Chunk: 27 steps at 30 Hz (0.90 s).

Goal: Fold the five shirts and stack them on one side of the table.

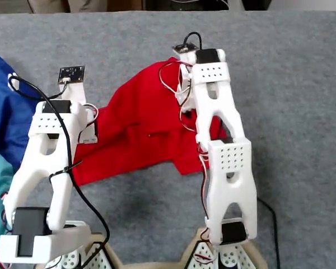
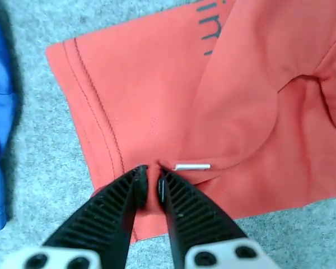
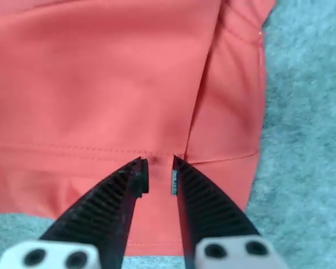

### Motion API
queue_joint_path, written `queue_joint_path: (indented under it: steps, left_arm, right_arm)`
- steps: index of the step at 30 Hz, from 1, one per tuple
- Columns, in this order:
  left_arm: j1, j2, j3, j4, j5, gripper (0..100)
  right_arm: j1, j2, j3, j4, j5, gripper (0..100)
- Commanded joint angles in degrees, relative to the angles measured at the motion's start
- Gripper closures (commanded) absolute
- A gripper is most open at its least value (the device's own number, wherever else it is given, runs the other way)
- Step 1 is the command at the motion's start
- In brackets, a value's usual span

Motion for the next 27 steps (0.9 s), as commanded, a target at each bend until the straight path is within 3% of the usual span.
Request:
queue_joint_path:
  steps: [1,27]
  left_arm:
    - [0.3,-1.1,-0.2,-0.4,0.4,98]
    - [0.6,-1.1,1.2,-0.8,0.4,98]
  right_arm:
    - [-0.5,-0.4,-0.8,0.4,-0.5,90.3]
    - [2.5,-0.1,3.6,-1.0,-0.2,90.1]
